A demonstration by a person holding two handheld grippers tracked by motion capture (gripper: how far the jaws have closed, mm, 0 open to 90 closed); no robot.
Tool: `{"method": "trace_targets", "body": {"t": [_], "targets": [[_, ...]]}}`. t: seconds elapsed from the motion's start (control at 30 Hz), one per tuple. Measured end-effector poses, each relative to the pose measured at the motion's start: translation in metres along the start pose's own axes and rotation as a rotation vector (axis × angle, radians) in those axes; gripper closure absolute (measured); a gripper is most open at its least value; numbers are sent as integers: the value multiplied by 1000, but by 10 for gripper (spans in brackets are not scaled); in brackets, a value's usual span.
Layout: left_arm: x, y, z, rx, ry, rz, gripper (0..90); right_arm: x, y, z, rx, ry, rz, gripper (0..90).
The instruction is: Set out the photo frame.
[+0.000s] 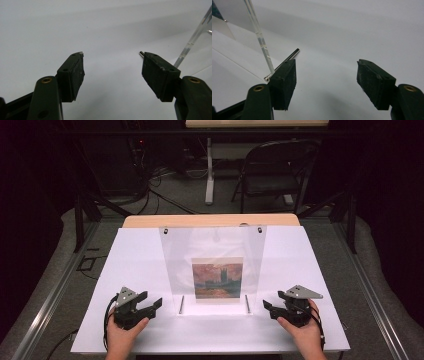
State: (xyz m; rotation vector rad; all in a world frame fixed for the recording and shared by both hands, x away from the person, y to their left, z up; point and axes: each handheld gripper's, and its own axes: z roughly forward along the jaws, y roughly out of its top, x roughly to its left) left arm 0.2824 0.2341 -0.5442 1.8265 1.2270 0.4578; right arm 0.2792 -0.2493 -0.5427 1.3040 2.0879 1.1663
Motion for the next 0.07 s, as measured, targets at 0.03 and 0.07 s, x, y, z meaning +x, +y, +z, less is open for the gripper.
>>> {"method": "trace_targets", "body": {"t": [0.03,0.07], "targets": [[1,0,0,3,1,-3,341,0,0,0,-2,-3,3,318],[2,0,1,6,0,-10,341,0,0,0,-1,-3,8,317]]}}
